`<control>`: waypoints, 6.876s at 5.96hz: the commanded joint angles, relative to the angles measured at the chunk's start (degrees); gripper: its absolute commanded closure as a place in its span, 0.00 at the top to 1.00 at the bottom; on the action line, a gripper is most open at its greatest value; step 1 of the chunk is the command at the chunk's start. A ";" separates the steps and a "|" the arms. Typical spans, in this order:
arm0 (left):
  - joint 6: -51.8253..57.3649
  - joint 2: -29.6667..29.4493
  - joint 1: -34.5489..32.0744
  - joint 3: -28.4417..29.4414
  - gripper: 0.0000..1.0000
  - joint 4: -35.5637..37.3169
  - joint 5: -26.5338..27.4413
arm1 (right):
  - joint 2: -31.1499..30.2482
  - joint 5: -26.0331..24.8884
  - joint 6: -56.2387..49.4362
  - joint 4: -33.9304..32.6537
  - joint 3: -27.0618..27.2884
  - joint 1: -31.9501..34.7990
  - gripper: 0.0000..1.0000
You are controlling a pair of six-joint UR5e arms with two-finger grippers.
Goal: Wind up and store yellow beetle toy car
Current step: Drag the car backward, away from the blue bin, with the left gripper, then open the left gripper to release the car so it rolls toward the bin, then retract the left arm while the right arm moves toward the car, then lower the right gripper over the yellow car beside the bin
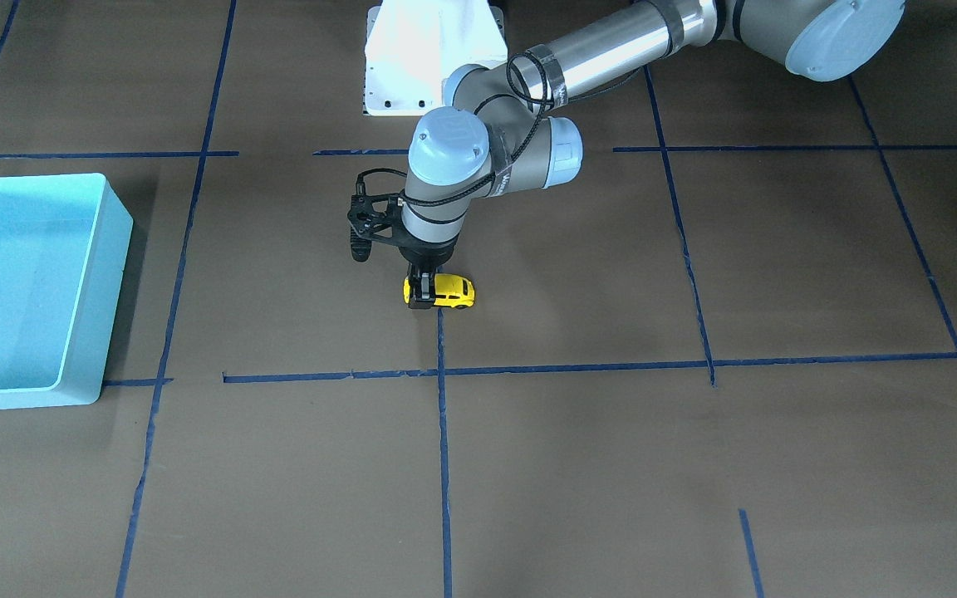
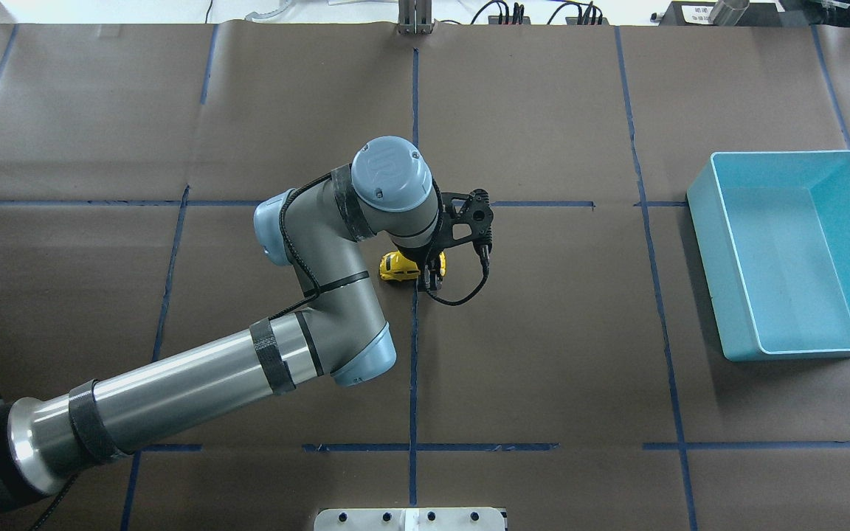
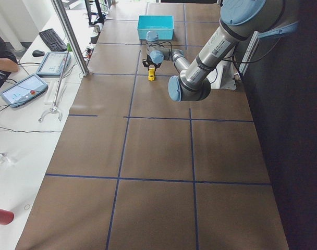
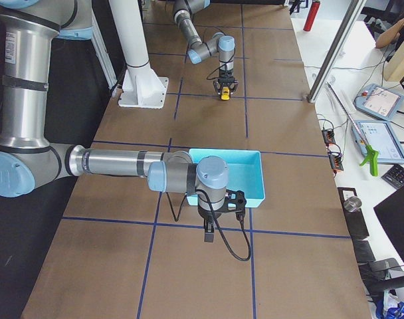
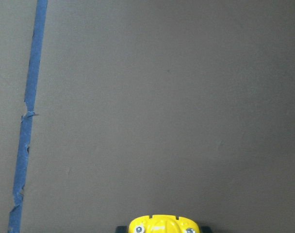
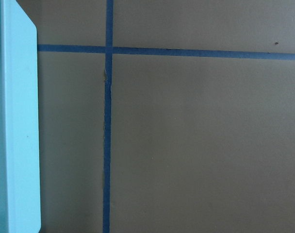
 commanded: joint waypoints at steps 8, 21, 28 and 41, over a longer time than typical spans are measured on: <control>0.36 10.97 -2.61 -8.34 0.02 -3.39 -2.40 | 5.64 0.09 0.79 0.09 -5.78 -5.17 1.00; 4.49 13.88 -3.40 -9.31 1.00 -4.02 -3.55 | 4.65 -0.61 0.88 -4.53 0.62 -5.08 1.00; 5.11 15.46 -20.96 -15.68 1.00 21.41 -11.20 | 28.04 -0.81 0.09 -21.41 9.86 -19.92 1.00; -16.78 47.28 -57.54 -19.41 1.00 28.50 -24.82 | 19.76 -5.53 -40.69 11.16 1.63 -41.90 1.00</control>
